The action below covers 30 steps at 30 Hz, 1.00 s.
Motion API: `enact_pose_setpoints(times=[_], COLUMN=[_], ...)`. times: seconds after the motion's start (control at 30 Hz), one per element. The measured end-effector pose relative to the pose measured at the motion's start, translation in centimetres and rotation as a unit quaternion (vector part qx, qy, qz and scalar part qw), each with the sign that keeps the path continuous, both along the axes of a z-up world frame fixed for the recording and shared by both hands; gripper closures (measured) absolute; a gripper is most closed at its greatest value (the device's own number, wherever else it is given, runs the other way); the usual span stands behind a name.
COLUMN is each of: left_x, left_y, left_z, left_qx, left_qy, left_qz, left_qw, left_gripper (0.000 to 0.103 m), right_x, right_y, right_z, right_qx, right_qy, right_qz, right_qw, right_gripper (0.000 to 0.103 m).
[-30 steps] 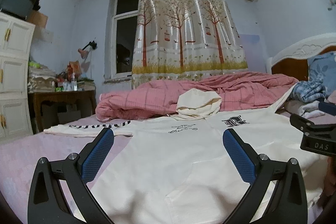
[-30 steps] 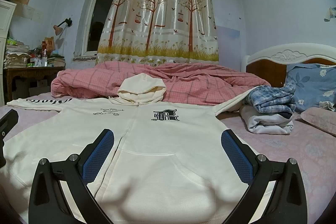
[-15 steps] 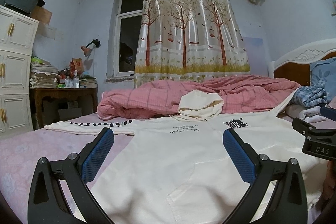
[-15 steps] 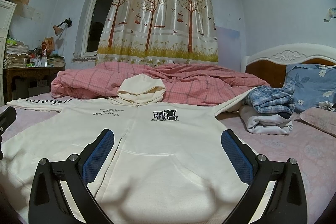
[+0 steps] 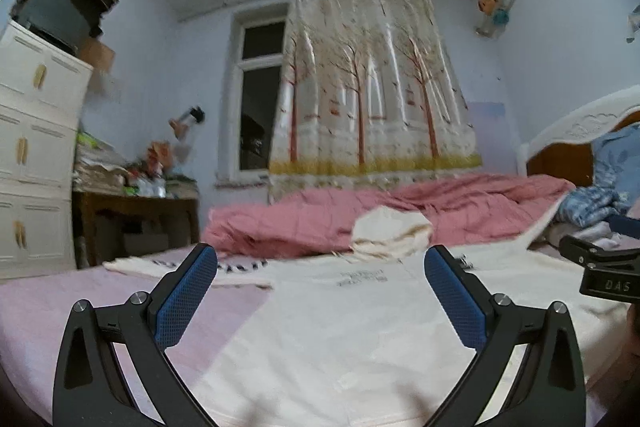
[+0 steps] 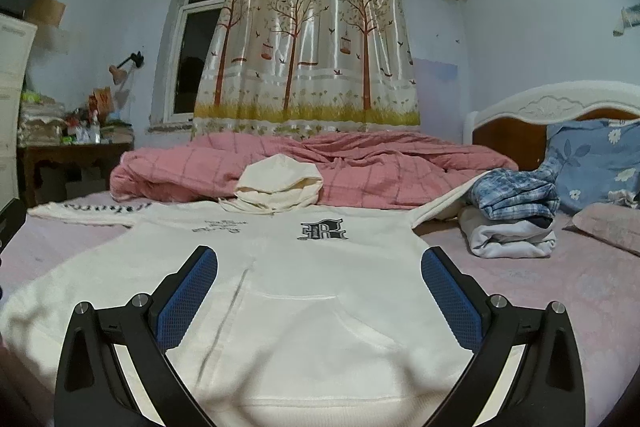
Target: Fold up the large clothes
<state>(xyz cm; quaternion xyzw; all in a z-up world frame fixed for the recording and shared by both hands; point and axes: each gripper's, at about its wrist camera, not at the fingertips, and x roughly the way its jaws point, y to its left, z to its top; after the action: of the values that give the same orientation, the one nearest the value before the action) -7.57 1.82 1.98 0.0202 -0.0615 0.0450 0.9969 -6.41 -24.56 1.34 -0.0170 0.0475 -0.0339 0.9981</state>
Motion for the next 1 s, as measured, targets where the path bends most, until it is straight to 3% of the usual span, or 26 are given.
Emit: enact_pose_setpoints(times=[0.17,0.33,0.73,0.87,1.0], left_x=[-2.3,-3.7,-5.0,-5.0,-4.6], left_y=[-0.1,0.3,-0.4,-1.3,-2.7], left_z=[2.9,4.6,-1.1,-3.4,-5.8], left_qx=[0.007,-0.004,0.006,0.034,0.089], left_qy=[-0.013,0.017,0.098,0.142,0.195], left_qz=[-0.009,-0.042,-0.066,-0.051,-0.059], left_qw=[0.9998,0.9990,0.9930,0.9880,0.9750], left_gripper=[0.000,0.000,0.000,0.000,0.002], right_x=[-1.9,-4.1,-7.4,-7.8,-6.7], right_y=[0.1,0.5,-3.0,-2.6,-1.4], right_z=[2.2,3.5,-0.9,-3.5,-7.2], right_qx=[-0.003,-0.029,-0.022,-0.055,-0.143], right_qy=[-0.003,0.015,0.090,0.132,0.204], right_qz=[0.008,0.024,0.017,0.035,0.007], right_qw=[1.000,0.999,0.996,0.989,0.969], right_gripper=[0.000,0.000,0.000,0.000,0.006])
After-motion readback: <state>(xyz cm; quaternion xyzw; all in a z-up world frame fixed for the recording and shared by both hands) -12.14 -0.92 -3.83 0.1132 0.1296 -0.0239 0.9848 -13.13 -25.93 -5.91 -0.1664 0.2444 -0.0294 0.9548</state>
